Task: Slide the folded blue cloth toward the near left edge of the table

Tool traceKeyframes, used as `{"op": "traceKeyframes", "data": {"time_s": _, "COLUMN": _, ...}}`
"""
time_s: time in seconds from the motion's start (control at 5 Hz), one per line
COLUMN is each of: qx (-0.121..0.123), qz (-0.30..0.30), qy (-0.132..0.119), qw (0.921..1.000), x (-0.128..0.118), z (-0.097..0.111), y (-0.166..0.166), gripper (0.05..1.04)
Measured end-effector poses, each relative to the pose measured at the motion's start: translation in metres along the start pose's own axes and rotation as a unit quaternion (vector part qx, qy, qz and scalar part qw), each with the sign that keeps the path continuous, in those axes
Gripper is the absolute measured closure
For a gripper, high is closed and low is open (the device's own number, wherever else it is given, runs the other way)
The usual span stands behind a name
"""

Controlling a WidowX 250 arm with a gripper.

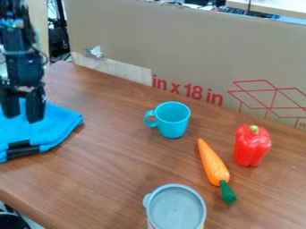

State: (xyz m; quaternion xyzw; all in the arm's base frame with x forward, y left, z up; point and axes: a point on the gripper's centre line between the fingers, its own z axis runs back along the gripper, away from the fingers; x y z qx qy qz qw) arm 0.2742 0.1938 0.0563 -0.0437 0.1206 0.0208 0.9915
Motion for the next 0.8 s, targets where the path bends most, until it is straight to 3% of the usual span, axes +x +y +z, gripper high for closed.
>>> {"op": "traceKeyframes", "data": {"time_s": 0.2, "qx": 0.024, "qz": -0.052, "qy": -0.065, "qw": 0.9963, "x": 0.008, "z": 0.047, "y": -0.031, "gripper": 0.083}}
{"op": "traceKeyframes", "data": {"time_s": 0.4, "qx": 0.050, "qz": -0.086, "qy": -0.112, "qw": 0.9887, "x": -0.009, "z": 0.080, "y": -0.071, "gripper": 0.083}}
{"op": "traceKeyframes", "data": {"time_s": 0.6, "qx": 0.043, "qz": -0.125, "qy": -0.122, "qw": 0.9836, "x": -0.020, "z": 0.089, "y": -0.108, "gripper": 0.083}}
{"op": "traceKeyframes", "data": {"time_s": 0.8, "qx": 0.041, "qz": -0.130, "qy": -0.117, "qw": 0.9837, "x": -0.020, "z": 0.092, "y": -0.132, "gripper": 0.083}}
